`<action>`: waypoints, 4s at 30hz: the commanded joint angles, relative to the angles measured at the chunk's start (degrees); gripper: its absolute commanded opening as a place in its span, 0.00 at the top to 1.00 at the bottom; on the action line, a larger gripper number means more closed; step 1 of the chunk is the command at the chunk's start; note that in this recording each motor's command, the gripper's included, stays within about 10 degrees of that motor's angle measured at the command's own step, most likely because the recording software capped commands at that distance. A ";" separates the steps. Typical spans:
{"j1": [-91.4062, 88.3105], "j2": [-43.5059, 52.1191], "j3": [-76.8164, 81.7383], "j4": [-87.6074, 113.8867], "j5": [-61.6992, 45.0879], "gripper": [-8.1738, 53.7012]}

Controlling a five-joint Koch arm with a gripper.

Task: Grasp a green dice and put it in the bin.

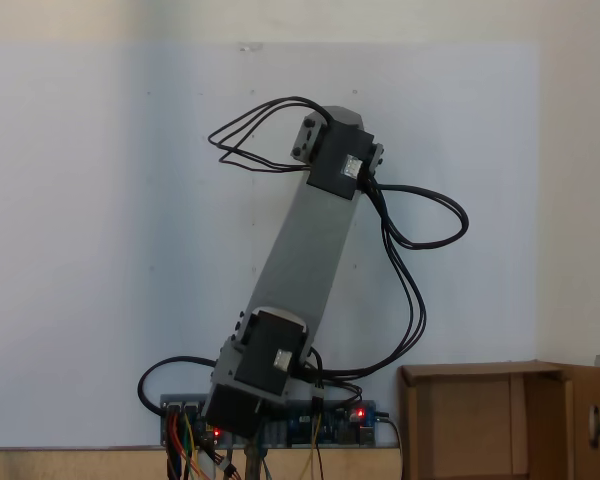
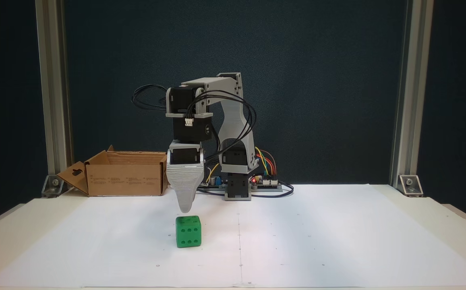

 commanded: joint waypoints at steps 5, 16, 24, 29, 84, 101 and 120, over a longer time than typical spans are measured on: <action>-0.09 -0.18 0.35 -2.29 -4.22 0.14; -0.09 -0.18 7.38 -11.07 -4.22 0.15; -0.18 -1.14 7.82 -14.50 -4.22 0.15; -0.26 -1.32 9.14 -15.03 -4.22 0.16; -0.97 11.95 -8.00 3.34 11.16 0.68; 15.29 20.04 -12.83 7.82 11.07 0.68; 74.36 18.54 -17.49 8.09 5.10 0.68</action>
